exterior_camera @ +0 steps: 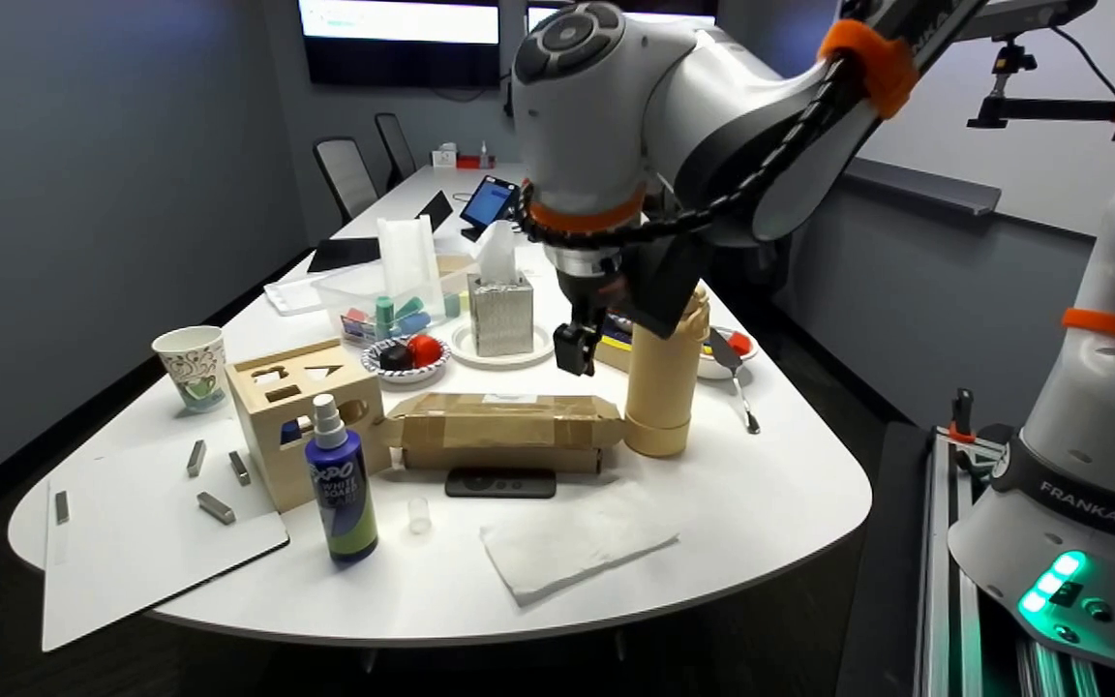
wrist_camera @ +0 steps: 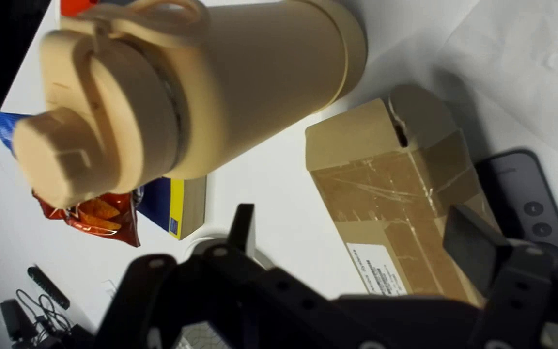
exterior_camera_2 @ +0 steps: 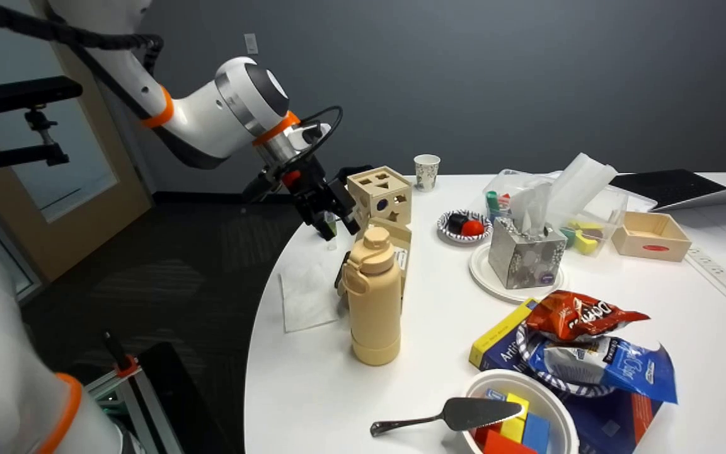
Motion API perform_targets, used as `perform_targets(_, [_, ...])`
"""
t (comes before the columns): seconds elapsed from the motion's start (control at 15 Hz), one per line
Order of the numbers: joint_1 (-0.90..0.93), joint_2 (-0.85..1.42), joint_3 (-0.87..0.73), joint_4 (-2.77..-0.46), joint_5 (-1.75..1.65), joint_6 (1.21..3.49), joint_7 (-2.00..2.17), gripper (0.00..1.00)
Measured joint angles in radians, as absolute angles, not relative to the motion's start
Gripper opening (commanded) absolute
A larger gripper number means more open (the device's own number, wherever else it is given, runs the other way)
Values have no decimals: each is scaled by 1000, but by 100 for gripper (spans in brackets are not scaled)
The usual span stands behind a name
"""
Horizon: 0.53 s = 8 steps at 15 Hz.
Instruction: Open the brown box.
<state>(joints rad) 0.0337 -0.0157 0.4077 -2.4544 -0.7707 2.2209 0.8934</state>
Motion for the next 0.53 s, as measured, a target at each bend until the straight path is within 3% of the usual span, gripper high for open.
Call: perform_targets(0.53, [220,233,286,-2283,-819,2218,923,100])
